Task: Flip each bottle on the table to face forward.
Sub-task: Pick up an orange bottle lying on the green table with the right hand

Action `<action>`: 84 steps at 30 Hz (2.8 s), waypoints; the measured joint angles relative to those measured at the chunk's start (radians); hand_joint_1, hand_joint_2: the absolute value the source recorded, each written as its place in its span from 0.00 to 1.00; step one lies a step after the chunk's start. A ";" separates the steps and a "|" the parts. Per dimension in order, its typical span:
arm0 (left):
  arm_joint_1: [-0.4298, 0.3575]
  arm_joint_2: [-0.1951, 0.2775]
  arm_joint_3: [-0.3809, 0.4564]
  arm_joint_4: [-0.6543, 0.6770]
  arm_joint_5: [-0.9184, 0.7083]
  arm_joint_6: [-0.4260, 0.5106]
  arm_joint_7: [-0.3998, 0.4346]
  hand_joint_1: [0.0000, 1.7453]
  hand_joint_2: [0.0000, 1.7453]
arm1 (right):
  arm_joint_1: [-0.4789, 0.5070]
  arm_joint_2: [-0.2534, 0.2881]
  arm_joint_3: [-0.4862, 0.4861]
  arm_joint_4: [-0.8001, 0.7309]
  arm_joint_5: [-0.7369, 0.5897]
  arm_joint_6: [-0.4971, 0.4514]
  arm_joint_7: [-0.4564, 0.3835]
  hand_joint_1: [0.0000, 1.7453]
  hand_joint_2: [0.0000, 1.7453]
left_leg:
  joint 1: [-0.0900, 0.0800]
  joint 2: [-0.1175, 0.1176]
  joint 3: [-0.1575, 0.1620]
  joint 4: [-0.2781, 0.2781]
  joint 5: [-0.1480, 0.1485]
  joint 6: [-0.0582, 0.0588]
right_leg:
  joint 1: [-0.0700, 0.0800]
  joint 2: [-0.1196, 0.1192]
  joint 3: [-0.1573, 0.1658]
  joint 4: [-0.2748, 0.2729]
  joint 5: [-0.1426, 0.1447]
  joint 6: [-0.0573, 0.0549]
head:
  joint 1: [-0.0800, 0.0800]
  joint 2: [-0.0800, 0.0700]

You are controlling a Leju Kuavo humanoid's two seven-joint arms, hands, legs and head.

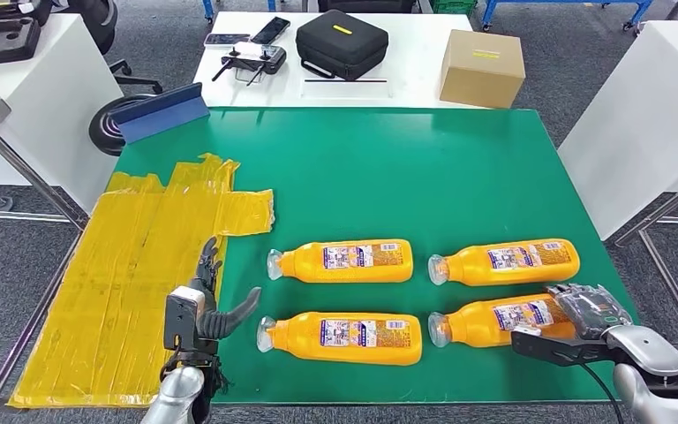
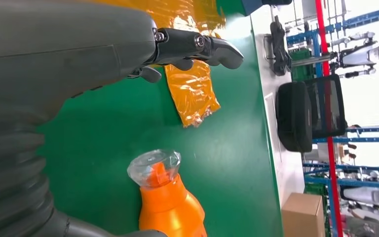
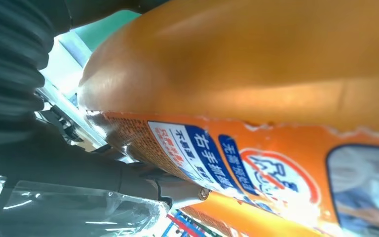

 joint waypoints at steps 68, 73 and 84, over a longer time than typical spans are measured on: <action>0.021 0.003 0.021 -0.025 -0.029 0.001 0.040 0.00 1.00 | 0.036 0.126 -0.093 -0.173 -0.104 -0.016 0.047 1.00 1.00 | -0.001 -0.002 -0.002 0.000 -0.001 0.001 | -0.001 -0.001 -0.001 0.000 -0.001 0.000 | 0.000 0.000; 0.021 0.002 0.022 -0.027 -0.036 0.002 0.042 0.00 1.00 | 0.022 0.171 -0.139 -0.199 -0.191 -0.019 0.055 1.00 1.00 | -0.001 -0.002 -0.002 0.000 -0.001 0.001 | -0.001 -0.002 -0.001 0.000 -0.001 0.000 | 0.000 0.000; 0.025 0.000 0.022 -0.027 -0.034 0.021 0.038 0.00 1.00 | 0.024 0.262 -0.218 -0.229 -0.322 -0.048 0.038 1.00 1.00 | -0.001 -0.002 -0.004 0.000 -0.001 0.001 | -0.001 -0.002 -0.003 0.000 -0.001 0.000 | 0.000 0.000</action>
